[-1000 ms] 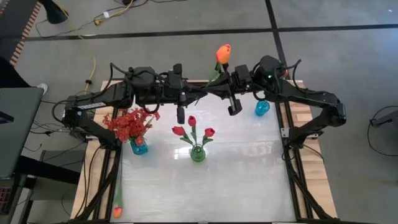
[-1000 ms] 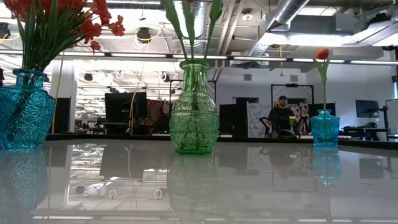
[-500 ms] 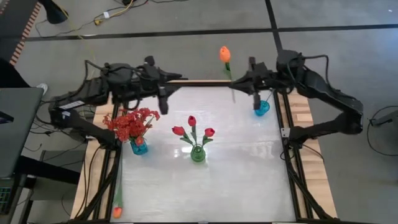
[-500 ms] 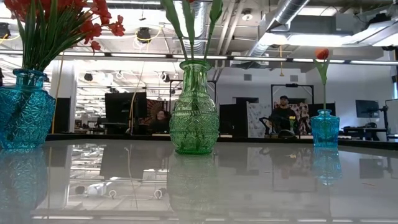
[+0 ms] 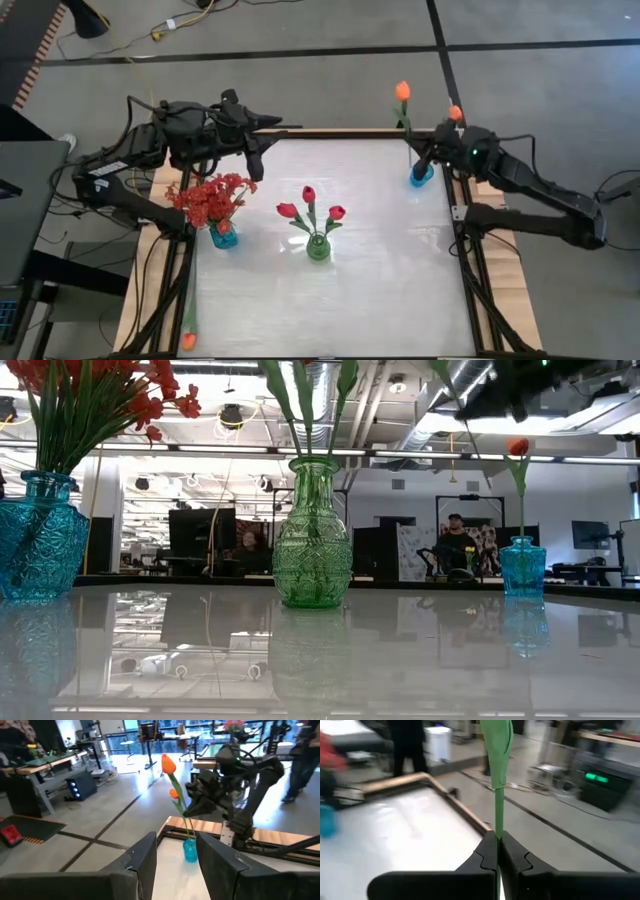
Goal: Sort flowers into vase by color
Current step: Put the top orange flower into the right blue vase
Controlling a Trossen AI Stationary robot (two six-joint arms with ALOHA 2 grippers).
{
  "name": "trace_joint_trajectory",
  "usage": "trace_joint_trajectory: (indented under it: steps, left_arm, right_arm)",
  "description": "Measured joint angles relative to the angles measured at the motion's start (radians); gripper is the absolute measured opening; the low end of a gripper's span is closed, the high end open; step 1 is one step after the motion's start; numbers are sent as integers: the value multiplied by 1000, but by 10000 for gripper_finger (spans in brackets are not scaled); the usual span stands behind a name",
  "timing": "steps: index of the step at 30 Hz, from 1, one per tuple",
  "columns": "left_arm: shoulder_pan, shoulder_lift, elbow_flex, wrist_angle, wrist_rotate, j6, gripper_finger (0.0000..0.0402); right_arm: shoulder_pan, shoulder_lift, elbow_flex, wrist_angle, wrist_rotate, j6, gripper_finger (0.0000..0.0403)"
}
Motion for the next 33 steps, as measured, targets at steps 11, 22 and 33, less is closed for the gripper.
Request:
trace_joint_trajectory:
  steps: [11,22,33]
  left_arm:
    - [0,0,0,1,-27,-24,128]
    - [0,0,0,-2,-27,-37,128]
    - [0,0,0,-24,-27,-37,128]
  right_arm:
    - [-92,-93,-205,67,171,8,26]
    - [-167,-107,-241,77,176,-1,26]
    - [-169,-110,-260,39,175,-1,26]
